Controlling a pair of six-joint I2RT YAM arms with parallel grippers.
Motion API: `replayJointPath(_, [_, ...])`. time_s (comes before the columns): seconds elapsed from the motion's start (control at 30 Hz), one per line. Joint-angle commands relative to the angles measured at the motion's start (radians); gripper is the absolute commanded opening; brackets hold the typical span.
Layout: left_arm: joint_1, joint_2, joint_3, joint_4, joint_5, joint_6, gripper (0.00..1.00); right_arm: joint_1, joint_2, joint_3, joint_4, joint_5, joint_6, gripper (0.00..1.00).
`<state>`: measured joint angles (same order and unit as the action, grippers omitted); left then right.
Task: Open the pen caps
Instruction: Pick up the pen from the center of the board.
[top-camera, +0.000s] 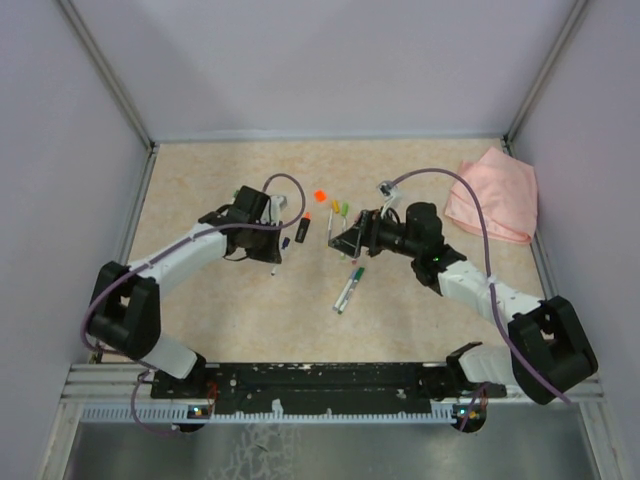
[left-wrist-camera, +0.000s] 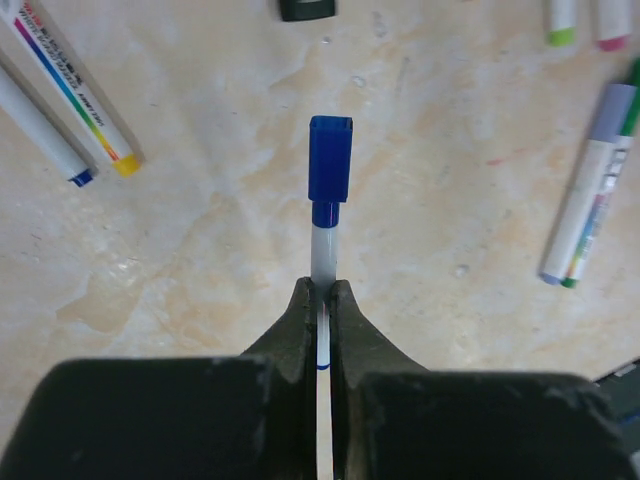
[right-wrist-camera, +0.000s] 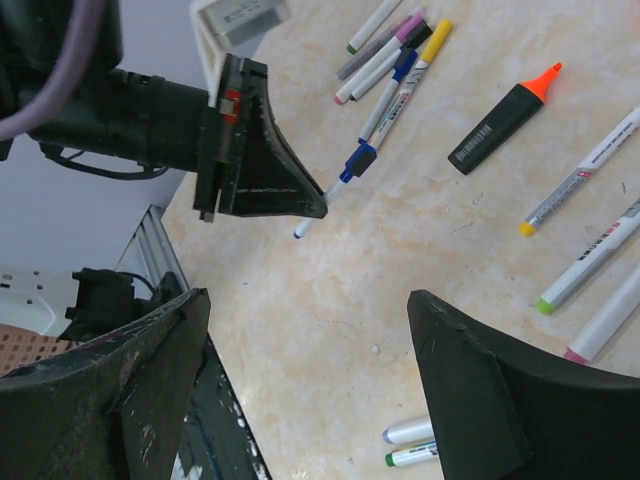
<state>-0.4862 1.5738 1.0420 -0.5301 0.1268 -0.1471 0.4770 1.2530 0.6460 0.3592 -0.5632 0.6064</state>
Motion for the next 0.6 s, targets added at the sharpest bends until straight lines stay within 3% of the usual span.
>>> replayJointPath(0.0, [0.003,-0.141,-0.068,0.071,0.162,-0.091,0.00,0.011,-0.015,-0.008,0.097,-0.042,-0.002,0.80])
replayJointPath(0.2, [0.004,-0.337,-0.130,0.135,0.184,-0.150,0.00,0.020,0.027,0.017,0.161,-0.061,0.024,0.80])
replayJointPath(0.57, [0.016,-0.556,-0.217,0.229,0.193,-0.279,0.00,0.084,0.111,0.069,0.227,-0.067,0.046,0.80])
